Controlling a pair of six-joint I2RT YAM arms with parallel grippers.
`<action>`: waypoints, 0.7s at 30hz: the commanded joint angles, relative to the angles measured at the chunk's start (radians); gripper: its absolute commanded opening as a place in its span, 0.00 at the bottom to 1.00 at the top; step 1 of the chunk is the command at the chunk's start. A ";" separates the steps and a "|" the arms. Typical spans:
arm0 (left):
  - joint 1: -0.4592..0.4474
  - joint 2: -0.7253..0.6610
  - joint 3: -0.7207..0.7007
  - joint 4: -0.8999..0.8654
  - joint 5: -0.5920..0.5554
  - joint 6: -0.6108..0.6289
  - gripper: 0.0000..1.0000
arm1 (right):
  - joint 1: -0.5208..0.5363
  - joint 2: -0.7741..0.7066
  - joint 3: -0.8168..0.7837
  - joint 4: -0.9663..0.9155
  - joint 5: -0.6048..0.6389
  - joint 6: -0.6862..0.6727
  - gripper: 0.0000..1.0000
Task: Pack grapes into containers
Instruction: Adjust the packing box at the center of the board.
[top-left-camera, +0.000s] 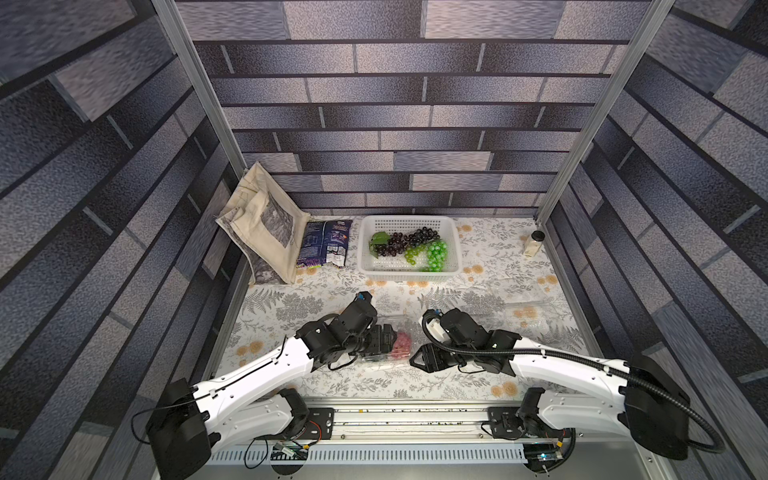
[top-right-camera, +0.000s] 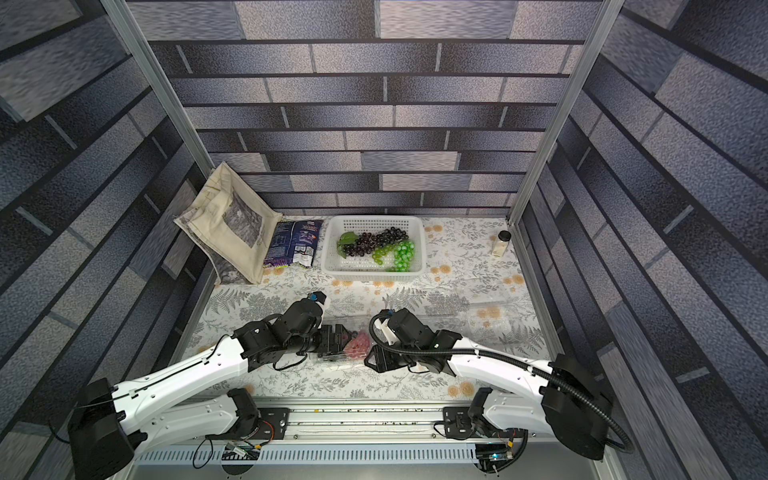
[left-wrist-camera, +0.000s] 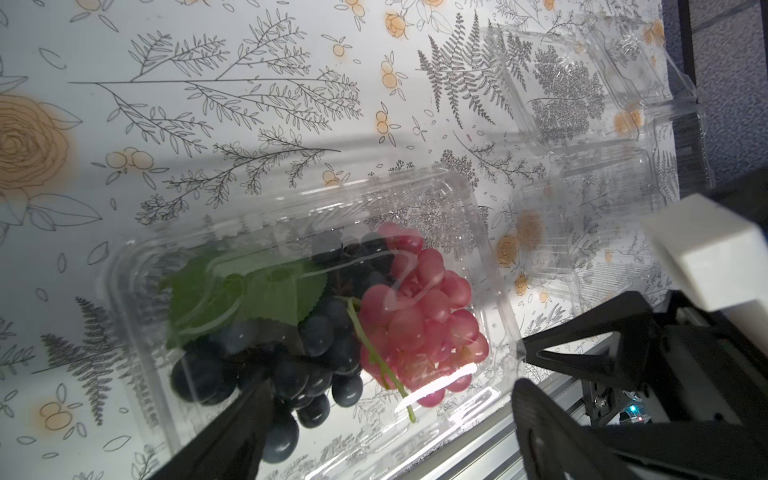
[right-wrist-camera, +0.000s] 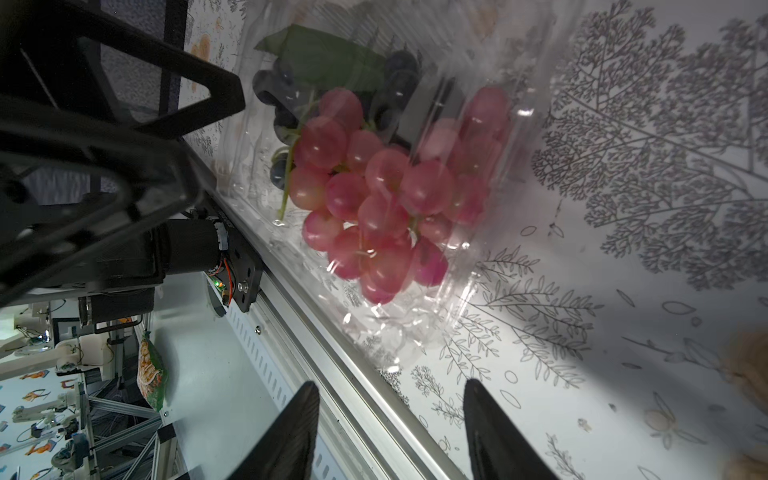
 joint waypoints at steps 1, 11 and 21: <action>-0.005 -0.003 0.001 -0.018 -0.036 -0.021 0.93 | 0.009 0.026 -0.014 0.083 0.029 0.043 0.57; 0.025 0.003 0.019 -0.007 -0.040 -0.029 0.93 | 0.009 0.141 0.043 0.149 0.055 0.042 0.56; 0.104 0.005 0.000 0.037 -0.022 -0.047 0.94 | 0.007 0.268 0.158 0.166 0.071 -0.022 0.57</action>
